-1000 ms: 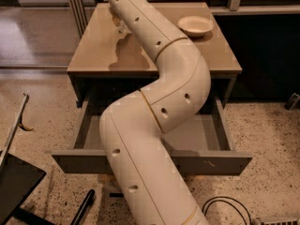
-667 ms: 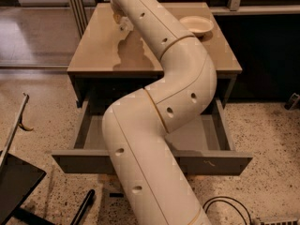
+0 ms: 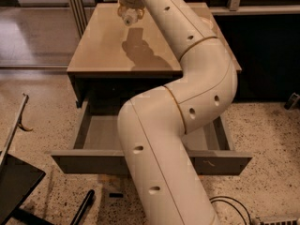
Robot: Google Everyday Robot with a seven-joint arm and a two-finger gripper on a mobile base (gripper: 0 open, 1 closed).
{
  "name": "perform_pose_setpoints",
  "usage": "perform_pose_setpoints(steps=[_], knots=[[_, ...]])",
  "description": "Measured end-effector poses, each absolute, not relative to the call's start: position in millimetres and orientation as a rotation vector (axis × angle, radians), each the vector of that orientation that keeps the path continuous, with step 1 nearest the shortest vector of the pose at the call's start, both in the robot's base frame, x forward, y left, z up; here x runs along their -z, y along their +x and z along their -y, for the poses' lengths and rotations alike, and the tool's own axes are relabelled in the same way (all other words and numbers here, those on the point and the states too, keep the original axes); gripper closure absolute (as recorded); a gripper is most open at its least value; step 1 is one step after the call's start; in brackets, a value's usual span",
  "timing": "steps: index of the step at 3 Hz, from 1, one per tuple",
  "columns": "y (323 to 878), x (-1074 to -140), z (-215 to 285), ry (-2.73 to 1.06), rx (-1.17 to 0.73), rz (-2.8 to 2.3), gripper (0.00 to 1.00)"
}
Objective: Place blue plastic bottle into top drawer
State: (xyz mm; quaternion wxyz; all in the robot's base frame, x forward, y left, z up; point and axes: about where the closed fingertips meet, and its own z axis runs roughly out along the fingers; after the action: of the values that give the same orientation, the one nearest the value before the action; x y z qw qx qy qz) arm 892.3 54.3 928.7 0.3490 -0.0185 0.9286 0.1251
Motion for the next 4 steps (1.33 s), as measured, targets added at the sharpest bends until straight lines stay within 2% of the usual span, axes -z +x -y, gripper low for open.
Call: perform_pose_setpoints(steps=[1,3,4], knots=[[889.9,-941.1,-49.4,-0.214,-0.443,-2.340,1.00],[890.6,-931.9,-56.0,-0.294,-0.434,-2.337,1.00],[887.2,-931.5,-54.1,-0.362,-0.491,-2.311,1.00]])
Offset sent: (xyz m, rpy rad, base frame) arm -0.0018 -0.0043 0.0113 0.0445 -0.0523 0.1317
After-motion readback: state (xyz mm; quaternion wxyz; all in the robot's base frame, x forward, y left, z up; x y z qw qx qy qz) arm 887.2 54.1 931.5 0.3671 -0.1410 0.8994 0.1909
